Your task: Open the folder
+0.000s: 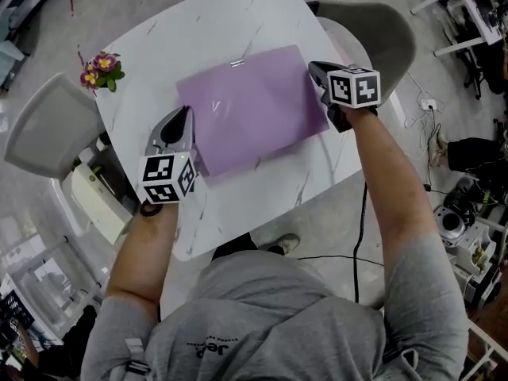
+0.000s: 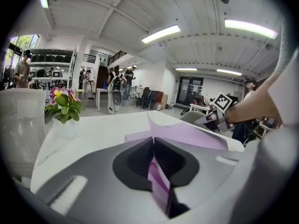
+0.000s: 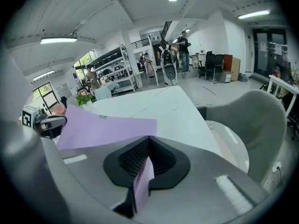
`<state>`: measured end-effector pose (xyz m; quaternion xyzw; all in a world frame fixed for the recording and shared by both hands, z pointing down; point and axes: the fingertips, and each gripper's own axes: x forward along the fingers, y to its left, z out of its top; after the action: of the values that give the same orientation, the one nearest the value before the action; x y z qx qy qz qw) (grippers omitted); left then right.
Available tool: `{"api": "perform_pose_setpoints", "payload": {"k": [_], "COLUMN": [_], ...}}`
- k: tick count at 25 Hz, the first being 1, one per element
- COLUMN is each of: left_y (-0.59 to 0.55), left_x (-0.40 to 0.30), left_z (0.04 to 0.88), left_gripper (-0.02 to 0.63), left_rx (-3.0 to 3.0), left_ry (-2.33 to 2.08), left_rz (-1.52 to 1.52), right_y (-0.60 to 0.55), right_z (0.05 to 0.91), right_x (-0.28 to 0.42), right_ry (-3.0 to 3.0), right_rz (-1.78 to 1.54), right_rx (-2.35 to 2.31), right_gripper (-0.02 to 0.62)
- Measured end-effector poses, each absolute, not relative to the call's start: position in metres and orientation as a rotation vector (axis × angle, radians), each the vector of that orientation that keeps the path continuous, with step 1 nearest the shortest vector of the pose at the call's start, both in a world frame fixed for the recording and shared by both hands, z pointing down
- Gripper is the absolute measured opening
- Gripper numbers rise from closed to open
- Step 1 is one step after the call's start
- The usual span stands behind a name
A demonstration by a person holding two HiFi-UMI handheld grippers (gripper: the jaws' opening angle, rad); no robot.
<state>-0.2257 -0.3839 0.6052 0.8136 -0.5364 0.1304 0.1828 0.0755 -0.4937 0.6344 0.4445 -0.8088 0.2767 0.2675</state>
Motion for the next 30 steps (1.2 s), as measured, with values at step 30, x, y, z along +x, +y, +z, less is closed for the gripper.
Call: {"api": "perform_pose_setpoints", "payload": {"k": [30], "left_y": [-0.351], "left_x": [-0.165], "left_z": [0.537], "left_gripper": [0.069], "left_rx": [3.069], "left_ry": [-1.349], "left_rz": [0.845], "right_y": [-0.498], "right_z": [0.654], "right_x": [0.082], "right_ry": [-2.057], "right_rz": [0.859], "right_rx": [1.192], "right_gripper": [0.002]}}
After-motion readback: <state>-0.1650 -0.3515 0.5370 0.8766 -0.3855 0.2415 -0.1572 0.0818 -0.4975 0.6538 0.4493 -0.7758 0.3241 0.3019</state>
